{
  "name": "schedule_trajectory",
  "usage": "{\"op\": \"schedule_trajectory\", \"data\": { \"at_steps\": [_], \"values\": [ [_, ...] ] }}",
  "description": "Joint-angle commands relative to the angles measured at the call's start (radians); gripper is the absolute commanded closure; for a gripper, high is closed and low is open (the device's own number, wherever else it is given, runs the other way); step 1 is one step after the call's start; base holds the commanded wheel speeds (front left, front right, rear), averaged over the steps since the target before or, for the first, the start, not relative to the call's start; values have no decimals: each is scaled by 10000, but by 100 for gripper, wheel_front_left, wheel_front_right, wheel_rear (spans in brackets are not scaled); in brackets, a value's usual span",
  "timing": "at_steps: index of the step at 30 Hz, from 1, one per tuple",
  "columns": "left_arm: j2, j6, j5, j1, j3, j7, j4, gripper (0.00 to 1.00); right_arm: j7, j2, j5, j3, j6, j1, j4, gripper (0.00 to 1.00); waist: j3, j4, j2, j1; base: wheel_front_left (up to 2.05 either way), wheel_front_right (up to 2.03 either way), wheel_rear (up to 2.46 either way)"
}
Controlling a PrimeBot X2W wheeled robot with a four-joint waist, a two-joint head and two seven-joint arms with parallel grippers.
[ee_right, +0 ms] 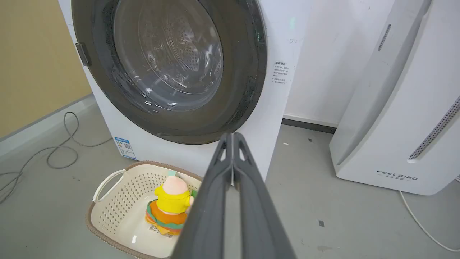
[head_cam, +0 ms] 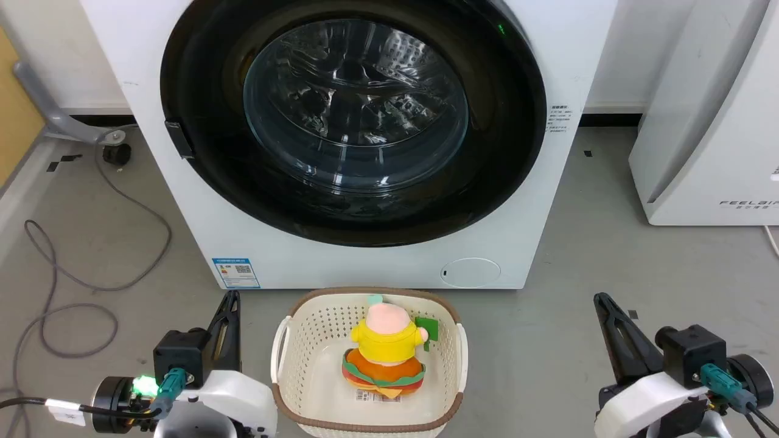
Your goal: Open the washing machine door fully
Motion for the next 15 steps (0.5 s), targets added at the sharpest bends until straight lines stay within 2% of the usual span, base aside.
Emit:
{"op": "schedule_trajectory", "data": {
  "at_steps": [1, 15],
  "values": [
    [5, 26, 28, 155, 3, 3, -41, 100, 3, 47, -76, -1, -9, 85, -53, 100, 0, 0, -1, 0, 0, 0, 0],
    [5, 26, 28, 155, 3, 3, -41, 100, 3, 47, -76, -1, -9, 85, -53, 100, 0, 0, -1, 0, 0, 0, 0]
  ]
}}
